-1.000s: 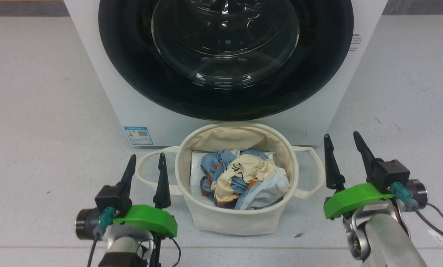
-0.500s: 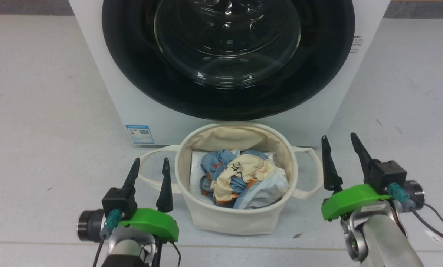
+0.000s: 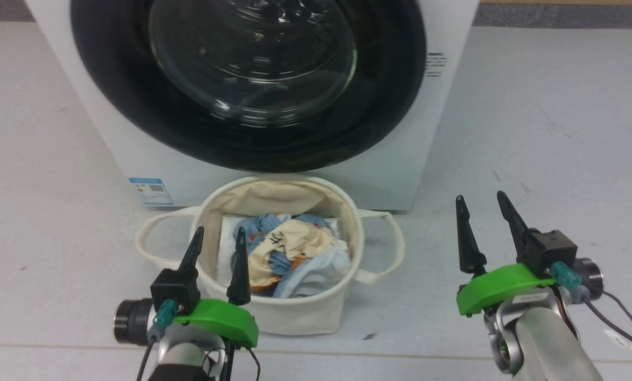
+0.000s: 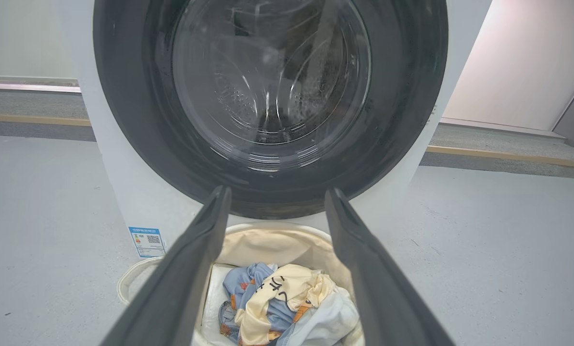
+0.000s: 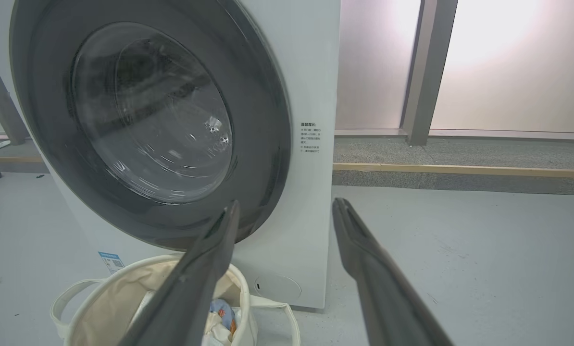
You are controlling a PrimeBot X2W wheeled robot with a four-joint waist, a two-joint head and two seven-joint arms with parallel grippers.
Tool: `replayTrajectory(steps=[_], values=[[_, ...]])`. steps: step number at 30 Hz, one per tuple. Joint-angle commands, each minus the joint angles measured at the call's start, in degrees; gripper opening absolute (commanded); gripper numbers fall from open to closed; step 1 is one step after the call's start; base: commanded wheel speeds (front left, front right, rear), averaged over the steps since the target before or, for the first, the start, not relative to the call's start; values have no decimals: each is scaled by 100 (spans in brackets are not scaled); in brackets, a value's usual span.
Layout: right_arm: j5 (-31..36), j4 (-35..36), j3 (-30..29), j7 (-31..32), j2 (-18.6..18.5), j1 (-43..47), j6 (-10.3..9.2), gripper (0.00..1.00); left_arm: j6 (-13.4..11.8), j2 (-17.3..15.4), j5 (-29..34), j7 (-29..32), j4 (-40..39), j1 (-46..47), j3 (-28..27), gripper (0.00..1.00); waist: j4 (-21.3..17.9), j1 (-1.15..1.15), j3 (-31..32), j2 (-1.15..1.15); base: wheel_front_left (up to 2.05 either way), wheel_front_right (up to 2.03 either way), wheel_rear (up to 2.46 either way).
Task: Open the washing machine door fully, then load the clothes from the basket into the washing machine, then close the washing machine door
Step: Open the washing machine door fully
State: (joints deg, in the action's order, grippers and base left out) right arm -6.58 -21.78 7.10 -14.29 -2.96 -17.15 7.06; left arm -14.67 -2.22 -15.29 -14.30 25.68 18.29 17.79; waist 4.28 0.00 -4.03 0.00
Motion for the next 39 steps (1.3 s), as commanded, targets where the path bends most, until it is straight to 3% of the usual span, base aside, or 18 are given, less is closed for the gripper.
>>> replayTrajectory(steps=[1,13,23,24,25,34,39], values=[[38,161,143,-71,8,-146,43,100,-39,-65,20,-70,-141,176,-153,100,5,0,-19,0,135,111,-246],[-33,256,80,-71,8,-209,43,100,-25,-65,-84,-70,-291,203,-302,100,29,0,-108,0,117,100,-217],[-241,585,98,-71,8,-199,43,100,-27,-65,-32,-70,-249,235,-305,100,19,0,-162,0,36,36,-72],[-254,609,114,-71,8,-197,43,90,-28,-65,-32,-70,-246,237,-304,100,20,0,-171,0,0,0,0],[-283,652,148,-71,8,-200,43,0,-29,-65,-34,-70,-247,240,-303,100,21,0,-183,0,0,0,0],[-689,759,83,-71,8,-295,43,0,-48,-65,-64,-70,-295,335,-241,100,81,0,-391,0,0,0,0],[-2047,377,-136,-71,8,-548,43,0,-62,-65,-68,-70,-382,420,-201,100,133,0,-585,0,0,0,0]])
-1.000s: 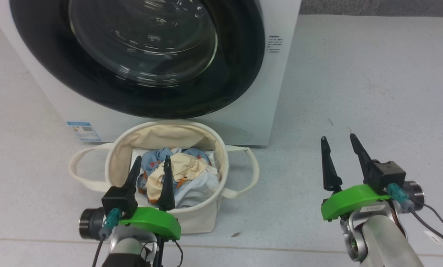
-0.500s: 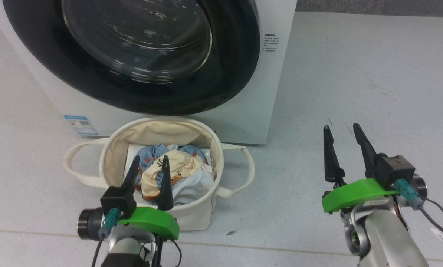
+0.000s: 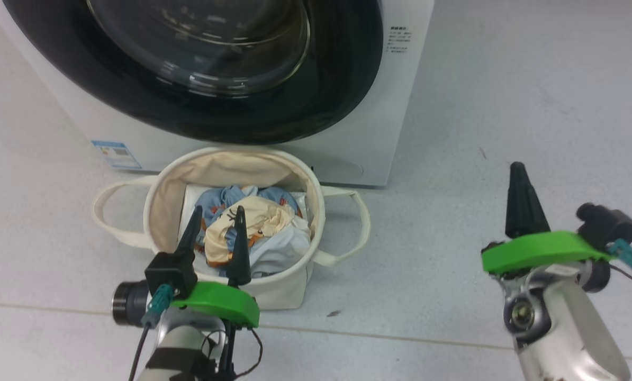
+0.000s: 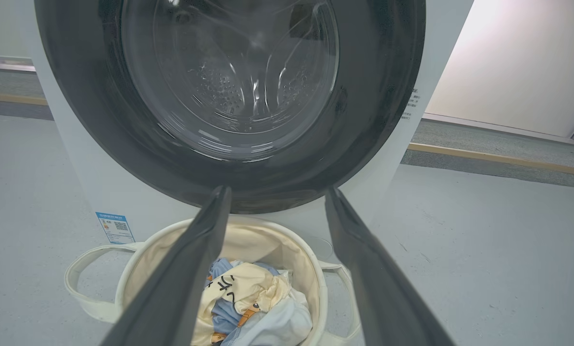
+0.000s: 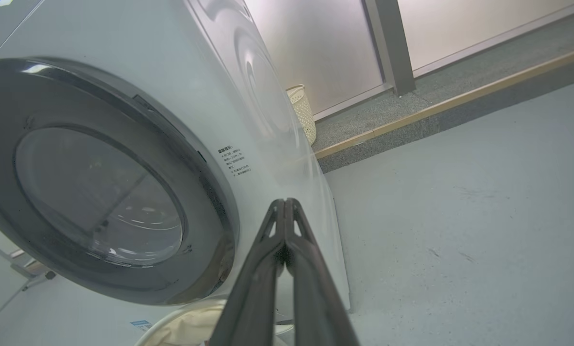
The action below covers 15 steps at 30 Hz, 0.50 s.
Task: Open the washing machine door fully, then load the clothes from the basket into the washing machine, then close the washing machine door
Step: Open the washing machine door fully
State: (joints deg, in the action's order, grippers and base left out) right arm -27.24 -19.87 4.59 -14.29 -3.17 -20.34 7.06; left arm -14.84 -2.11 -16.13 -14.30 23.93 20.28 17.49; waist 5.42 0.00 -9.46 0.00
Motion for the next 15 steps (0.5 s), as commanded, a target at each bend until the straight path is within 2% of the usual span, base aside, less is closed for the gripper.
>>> replayTrajectory(steps=[1,4,7,15], values=[[-335,54,79,-71,29,-323,43,0,-51,-76,20,-70,-240,242,-162,100,31,0,-89,0,0,0,0],[-1463,-341,-13,-11,29,-693,43,0,-62,-76,16,-70,-371,301,-132,100,69,0,-258,0,0,0,0],[-2492,-579,-160,355,4,-1124,43,0,-72,-76,4,-70,-463,366,-90,100,106,0,-481,0,0,0,0],[-4549,-648,-403,1387,-430,-2165,43,0,-89,-76,-20,-70,-534,740,114,100,278,0,-1189,0,0,0,0]])
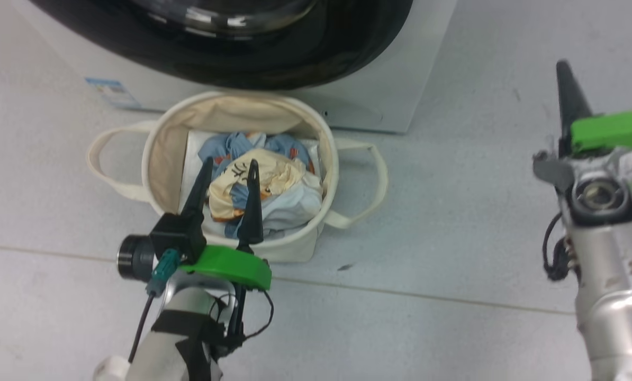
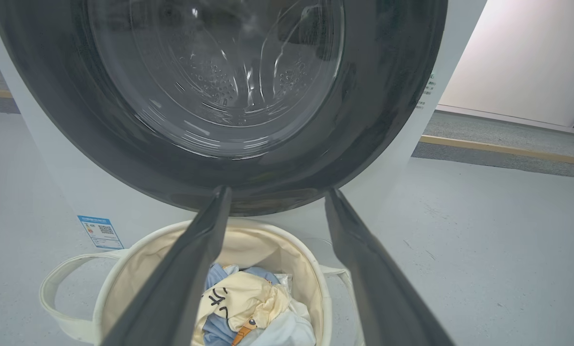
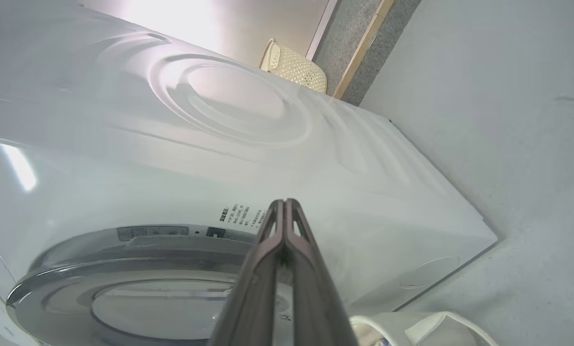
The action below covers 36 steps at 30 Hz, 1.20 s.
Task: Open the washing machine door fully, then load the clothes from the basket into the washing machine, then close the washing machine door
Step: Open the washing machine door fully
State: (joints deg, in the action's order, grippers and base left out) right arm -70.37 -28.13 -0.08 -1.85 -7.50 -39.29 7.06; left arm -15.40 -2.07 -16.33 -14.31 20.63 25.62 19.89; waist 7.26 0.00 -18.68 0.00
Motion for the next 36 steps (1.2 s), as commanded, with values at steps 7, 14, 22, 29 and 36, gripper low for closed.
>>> replayTrajectory(steps=[7,14,22,29,36], values=[[-1173,289,222,1025,-226,-1012,43,0,-24,-81,-37,-69,-230,469,-33,100,219,0,-749,0,0,0,0],[-1774,92,248,1697,-310,-1576,43,0,-35,-81,-120,-69,-231,688,165,100,398,0,-1086,0,0,0,0],[-2039,62,314,2071,-211,-1941,43,0,-76,-81,-108,-69,-271,734,159,100,547,0,-1381,0,0,0,0],[-2179,-48,347,2492,-249,-2231,43,0,-104,-81,-209,-69,-411,771,191,100,720,0,-1615,0,0,0,0],[-2243,-145,291,2760,-359,-2346,43,0,-181,-81,-307,-69,-468,768,291,100,898,0,-1675,0,0,0,0]])
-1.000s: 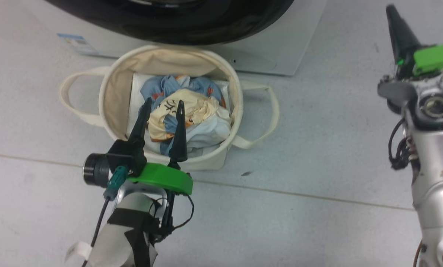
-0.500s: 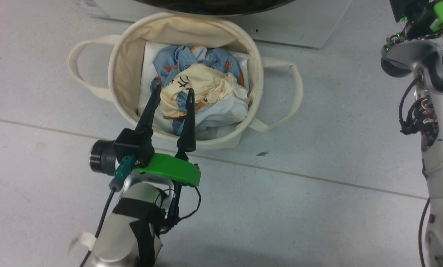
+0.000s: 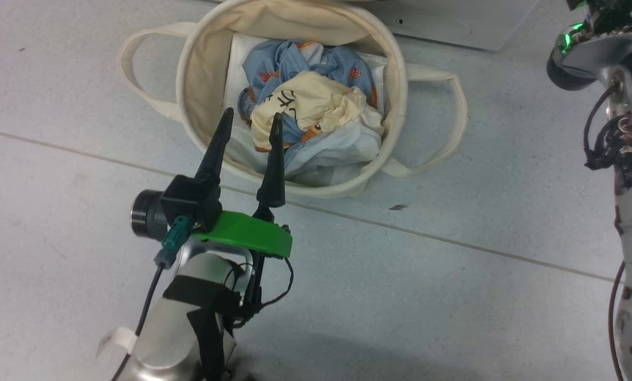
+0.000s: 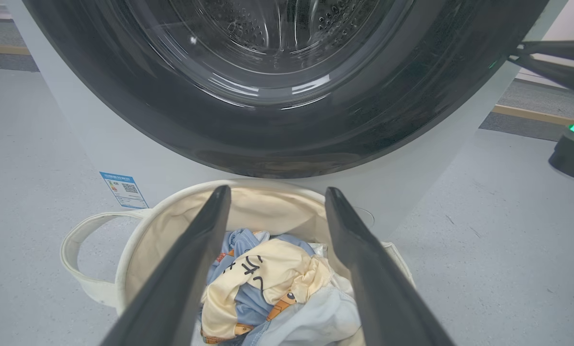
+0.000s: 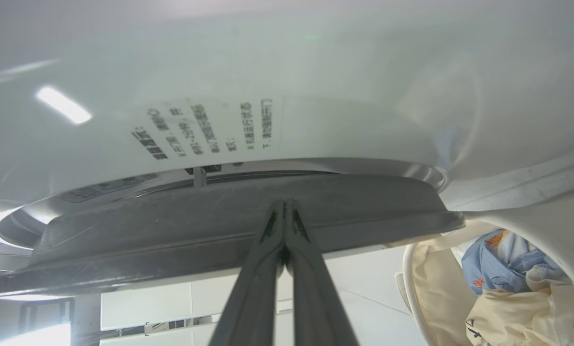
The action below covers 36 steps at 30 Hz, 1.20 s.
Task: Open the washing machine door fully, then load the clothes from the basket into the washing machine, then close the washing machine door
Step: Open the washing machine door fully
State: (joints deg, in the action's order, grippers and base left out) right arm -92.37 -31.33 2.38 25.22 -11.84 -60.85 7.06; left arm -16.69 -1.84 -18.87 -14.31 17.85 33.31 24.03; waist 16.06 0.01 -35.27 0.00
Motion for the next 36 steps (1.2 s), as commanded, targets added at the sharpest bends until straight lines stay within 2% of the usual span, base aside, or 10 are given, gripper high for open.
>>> replayTrajectory(steps=[1,14,22,36], values=[[-51,171,26,57,77,-225,43,0,-57,-104,-62,-69,-198,-1,-113,100,34,-1,-23,0,0,0,0],[-117,32,-87,219,150,-596,43,0,-119,-104,-184,-69,-254,2,-2,100,219,-1,-179,0,0,0,0],[-285,-161,-85,592,238,-717,43,0,-170,-104,-251,-69,-310,23,50,100,288,-1,-263,0,0,0,0],[-403,-145,44,1045,576,89,43,0,-134,-104,-212,-69,-197,-196,-118,100,217,-1,283,0,0,0,0]])
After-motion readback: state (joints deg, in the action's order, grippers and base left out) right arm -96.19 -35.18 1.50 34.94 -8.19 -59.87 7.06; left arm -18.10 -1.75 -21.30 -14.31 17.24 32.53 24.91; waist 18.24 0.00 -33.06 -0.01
